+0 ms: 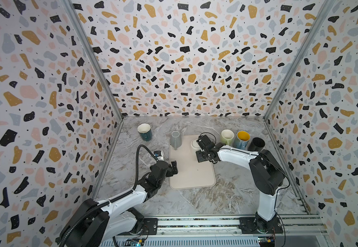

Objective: Turn the mug right side up
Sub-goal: Rotate the mug on the tray, then pick up the mug from the tray.

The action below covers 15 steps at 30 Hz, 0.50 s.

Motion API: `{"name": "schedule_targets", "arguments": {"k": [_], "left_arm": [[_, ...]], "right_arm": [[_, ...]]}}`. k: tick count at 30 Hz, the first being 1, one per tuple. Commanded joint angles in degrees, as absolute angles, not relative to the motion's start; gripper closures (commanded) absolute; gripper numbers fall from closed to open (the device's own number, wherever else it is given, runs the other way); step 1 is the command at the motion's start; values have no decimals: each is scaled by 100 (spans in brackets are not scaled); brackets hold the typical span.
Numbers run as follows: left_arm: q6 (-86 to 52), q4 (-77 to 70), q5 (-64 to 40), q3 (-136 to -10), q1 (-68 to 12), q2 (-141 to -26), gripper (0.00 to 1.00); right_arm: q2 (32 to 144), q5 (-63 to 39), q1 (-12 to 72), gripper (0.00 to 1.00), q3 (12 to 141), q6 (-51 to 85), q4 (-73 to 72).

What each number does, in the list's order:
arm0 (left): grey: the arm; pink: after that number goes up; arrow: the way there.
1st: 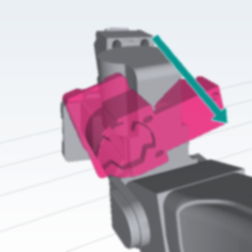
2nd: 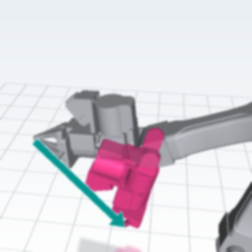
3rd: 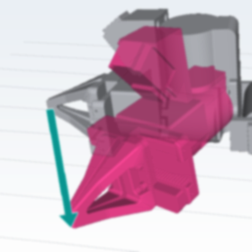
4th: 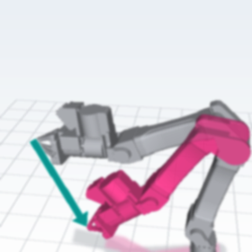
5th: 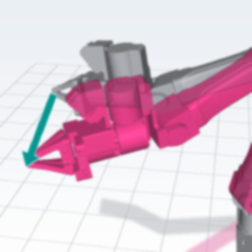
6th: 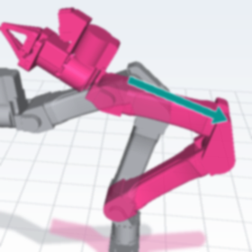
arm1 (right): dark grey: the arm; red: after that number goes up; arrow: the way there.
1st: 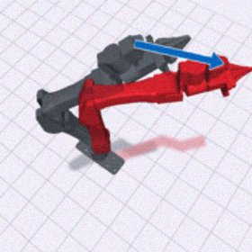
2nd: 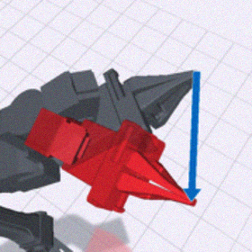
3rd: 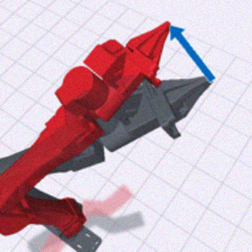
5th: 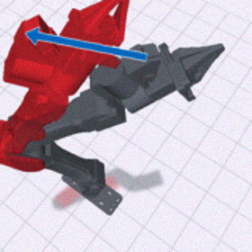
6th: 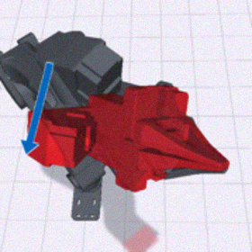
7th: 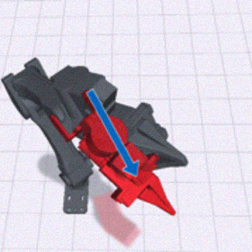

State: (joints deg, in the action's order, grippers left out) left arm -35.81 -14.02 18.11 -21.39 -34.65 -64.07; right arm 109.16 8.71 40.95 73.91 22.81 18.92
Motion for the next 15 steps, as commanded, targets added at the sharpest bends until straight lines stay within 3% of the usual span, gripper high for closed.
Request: {"name": "schedule_targets", "arguments": {"k": [1, 15], "left_arm": [[-3574, -1648, 1884, -2155, -3442, -6457, 0], [-3448, -1682, 2145, -2039, -3439, -6178, 0]], "right_arm": [[10508, 786, 4096, 38, 7303, 2250, 1969], [10351, 275, 4070, 46, 7373, 2124, 1947]]}}
